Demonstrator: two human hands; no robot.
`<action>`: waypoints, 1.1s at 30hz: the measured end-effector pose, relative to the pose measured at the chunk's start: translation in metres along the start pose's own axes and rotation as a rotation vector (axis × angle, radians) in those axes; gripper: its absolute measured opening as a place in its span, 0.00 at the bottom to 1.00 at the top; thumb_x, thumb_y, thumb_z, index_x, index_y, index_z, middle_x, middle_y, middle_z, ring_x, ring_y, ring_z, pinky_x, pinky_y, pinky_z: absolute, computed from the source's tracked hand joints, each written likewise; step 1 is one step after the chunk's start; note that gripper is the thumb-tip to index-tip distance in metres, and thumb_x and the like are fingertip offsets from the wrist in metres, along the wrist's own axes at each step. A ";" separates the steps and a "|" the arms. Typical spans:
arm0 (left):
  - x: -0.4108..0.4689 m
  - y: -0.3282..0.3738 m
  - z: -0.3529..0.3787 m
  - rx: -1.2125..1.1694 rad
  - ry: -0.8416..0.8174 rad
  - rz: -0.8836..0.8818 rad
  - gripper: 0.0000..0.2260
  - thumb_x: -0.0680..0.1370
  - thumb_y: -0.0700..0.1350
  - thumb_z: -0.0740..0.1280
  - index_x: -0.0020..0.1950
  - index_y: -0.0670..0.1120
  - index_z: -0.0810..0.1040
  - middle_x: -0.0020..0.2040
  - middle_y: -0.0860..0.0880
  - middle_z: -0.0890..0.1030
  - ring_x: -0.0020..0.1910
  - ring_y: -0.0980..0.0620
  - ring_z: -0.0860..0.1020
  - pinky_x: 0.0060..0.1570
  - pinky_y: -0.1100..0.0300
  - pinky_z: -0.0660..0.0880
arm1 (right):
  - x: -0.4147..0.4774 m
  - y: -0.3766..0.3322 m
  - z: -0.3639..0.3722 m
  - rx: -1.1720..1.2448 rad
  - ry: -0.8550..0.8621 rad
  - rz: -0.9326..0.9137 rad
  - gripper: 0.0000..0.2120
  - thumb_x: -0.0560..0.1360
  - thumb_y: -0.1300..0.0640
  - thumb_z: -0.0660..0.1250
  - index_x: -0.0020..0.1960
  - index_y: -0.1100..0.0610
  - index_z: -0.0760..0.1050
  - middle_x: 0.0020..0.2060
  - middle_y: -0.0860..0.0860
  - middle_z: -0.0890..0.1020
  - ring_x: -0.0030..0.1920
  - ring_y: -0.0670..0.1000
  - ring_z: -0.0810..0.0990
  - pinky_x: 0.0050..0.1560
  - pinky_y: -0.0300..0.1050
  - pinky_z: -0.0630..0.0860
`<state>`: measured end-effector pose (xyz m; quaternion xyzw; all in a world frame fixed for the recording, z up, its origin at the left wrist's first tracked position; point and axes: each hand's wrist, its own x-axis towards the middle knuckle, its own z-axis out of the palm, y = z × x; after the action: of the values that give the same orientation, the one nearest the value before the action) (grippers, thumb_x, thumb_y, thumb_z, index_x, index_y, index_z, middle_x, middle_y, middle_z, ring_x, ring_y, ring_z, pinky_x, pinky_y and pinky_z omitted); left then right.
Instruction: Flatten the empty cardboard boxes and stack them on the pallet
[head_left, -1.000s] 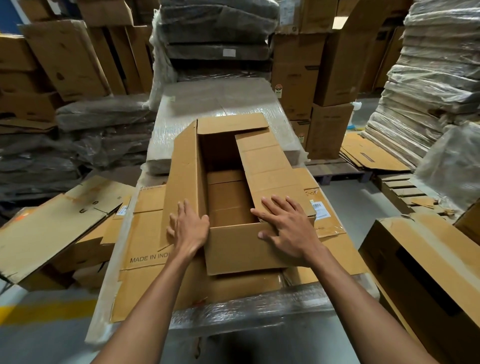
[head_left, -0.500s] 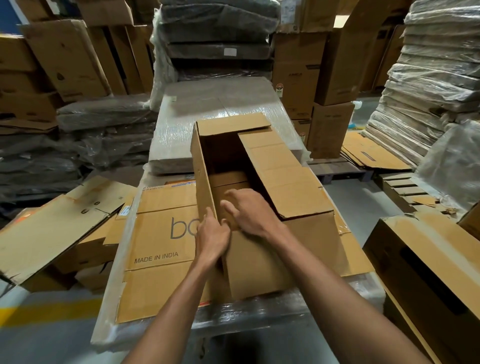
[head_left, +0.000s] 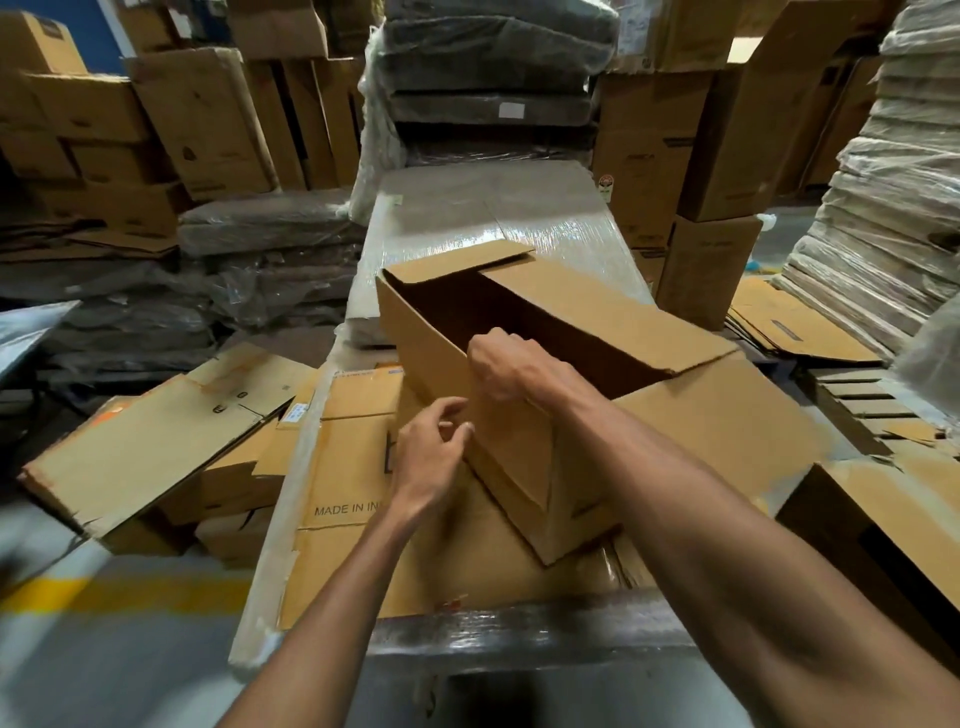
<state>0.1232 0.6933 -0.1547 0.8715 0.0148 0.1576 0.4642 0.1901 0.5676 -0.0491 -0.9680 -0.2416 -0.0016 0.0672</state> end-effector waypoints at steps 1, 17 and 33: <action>0.009 0.003 -0.001 0.048 0.040 0.062 0.18 0.80 0.43 0.70 0.70 0.47 0.76 0.66 0.49 0.79 0.62 0.54 0.77 0.61 0.59 0.77 | -0.003 0.009 -0.006 -0.021 0.007 -0.022 0.05 0.79 0.62 0.64 0.54 0.61 0.77 0.48 0.55 0.79 0.43 0.57 0.80 0.43 0.51 0.78; 0.048 -0.001 0.015 0.607 -0.083 0.307 0.21 0.71 0.66 0.71 0.50 0.50 0.77 0.44 0.53 0.79 0.46 0.53 0.75 0.61 0.45 0.65 | -0.112 0.172 0.018 -0.107 0.163 0.215 0.09 0.81 0.57 0.67 0.59 0.50 0.81 0.51 0.50 0.84 0.52 0.52 0.84 0.50 0.50 0.81; -0.004 -0.002 0.047 0.551 -0.082 0.290 0.23 0.78 0.65 0.64 0.62 0.49 0.75 0.55 0.50 0.80 0.54 0.49 0.78 0.61 0.51 0.71 | -0.094 0.100 0.126 -0.016 0.452 0.044 0.09 0.73 0.50 0.75 0.50 0.53 0.80 0.43 0.51 0.85 0.44 0.53 0.82 0.55 0.57 0.77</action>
<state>0.1331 0.6554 -0.1816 0.9631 -0.0864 0.1768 0.1836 0.1504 0.4530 -0.1903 -0.9487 -0.1990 -0.2187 0.1121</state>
